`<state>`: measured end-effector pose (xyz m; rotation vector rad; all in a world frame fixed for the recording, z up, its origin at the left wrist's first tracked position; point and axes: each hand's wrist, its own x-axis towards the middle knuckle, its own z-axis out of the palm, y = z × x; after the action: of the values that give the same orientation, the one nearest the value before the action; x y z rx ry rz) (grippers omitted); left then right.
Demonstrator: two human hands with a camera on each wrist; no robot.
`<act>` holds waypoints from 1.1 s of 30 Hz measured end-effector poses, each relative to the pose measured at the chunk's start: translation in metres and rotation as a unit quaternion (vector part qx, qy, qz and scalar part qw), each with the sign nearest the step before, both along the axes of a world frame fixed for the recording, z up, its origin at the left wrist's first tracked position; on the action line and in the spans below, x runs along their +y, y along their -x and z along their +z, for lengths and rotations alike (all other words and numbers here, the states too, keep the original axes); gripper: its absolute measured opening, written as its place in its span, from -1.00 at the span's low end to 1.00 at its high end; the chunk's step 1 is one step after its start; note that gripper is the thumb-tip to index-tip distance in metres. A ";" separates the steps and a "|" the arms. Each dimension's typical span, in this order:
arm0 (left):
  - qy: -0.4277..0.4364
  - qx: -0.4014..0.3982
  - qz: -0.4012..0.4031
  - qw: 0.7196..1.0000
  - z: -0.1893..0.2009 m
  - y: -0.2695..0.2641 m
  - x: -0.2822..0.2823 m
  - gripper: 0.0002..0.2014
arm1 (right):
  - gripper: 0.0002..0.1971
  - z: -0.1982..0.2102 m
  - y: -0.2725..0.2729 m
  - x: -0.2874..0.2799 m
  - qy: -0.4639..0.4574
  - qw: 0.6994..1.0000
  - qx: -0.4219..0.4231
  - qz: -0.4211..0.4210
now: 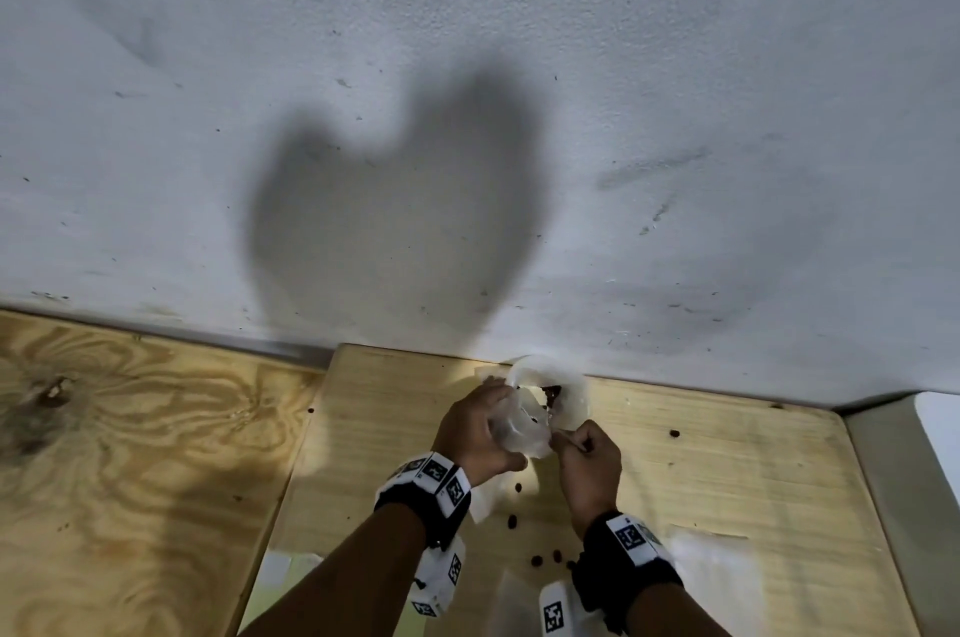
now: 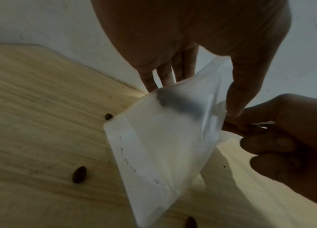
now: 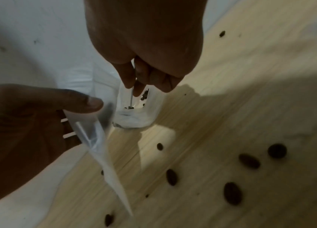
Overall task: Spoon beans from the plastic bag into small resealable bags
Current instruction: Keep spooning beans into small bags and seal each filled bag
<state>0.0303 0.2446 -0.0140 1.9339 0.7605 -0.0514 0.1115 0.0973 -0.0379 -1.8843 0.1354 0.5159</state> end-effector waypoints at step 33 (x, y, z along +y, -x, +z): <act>0.034 0.093 -0.022 0.995 0.020 -0.010 0.027 0.01 | -0.63 0.080 -0.053 -0.027 -0.101 0.994 -0.031 0.020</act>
<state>0.0399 0.2716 0.0058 1.8992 0.8278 -0.2842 0.1648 0.0706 0.0425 -1.7054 0.0034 0.4786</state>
